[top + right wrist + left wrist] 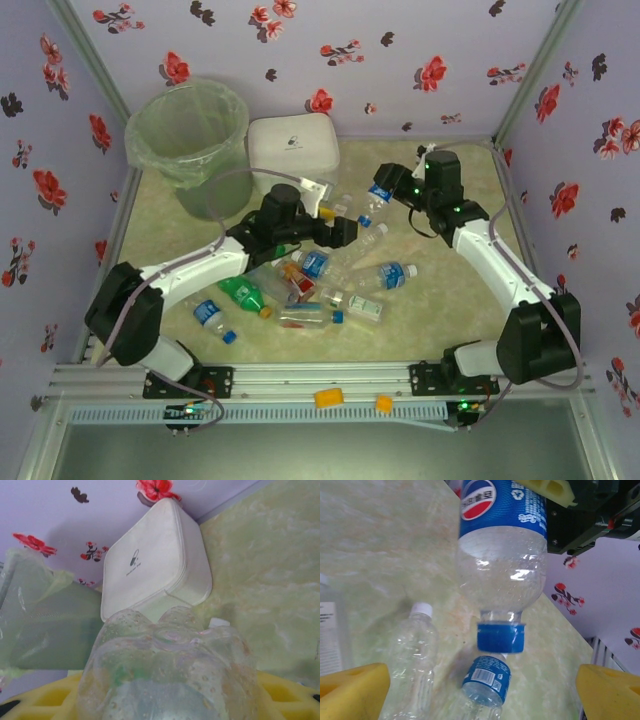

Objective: Put the plastic bottles in the bin

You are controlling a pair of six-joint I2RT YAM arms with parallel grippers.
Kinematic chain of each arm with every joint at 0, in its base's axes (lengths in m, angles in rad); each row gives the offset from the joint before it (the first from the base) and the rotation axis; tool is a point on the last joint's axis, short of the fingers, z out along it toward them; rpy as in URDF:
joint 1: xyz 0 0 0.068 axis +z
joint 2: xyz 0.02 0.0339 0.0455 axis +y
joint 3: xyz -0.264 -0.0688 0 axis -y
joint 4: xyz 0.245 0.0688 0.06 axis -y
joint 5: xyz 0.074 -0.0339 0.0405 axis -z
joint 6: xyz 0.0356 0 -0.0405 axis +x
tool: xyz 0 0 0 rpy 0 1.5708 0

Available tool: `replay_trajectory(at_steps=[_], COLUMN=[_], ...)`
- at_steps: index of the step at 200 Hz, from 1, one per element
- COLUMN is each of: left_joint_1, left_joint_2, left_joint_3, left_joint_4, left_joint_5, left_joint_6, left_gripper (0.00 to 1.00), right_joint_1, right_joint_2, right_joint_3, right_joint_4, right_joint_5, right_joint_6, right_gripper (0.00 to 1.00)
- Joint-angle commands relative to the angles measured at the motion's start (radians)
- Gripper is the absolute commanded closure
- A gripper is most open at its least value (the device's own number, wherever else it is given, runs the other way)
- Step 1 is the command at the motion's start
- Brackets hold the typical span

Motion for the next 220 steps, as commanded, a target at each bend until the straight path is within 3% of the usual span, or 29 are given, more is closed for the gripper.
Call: replay_trajectory(at_steps=[1, 38, 113, 178, 194, 220], left_joint_1=[-0.013, -0.013, -0.014, -0.015, -0.014, -0.004], left_joint_2=[0.045, 0.106, 0.161, 0.161, 0.158, 0.149], left_joint_3=[0.052, 0.085, 0.098, 0.112, 0.109, 0.092], left_joint_4=[-0.009, 0.039, 0.072, 0.071, 0.074, 0.091], left_joint_5=[0.063, 0.131, 0.176, 0.2, 0.198, 0.183], left_joint_6=[0.02, -0.023, -0.075, -0.072, -0.072, -0.092], left_gripper=[0.08, 0.24, 0.38, 0.74, 0.79, 0.86], right_joint_1=[0.008, 0.014, 0.016, 0.016, 0.018, 0.014], right_joint_2=[-0.023, -0.04, -0.035, -0.027, -0.024, -0.03], right_joint_3=[-0.025, -0.045, -0.026, -0.02, -0.025, -0.02], right_joint_4=[-0.021, 0.005, 0.013, 0.016, 0.032, 0.026], right_joint_5=[-0.068, -0.099, -0.102, -0.098, -0.104, -0.068], right_joint_6=[-0.014, 0.016, 0.013, 0.023, 0.039, 0.048], right_gripper=[0.45, 0.45, 0.45, 0.45, 0.36, 0.08])
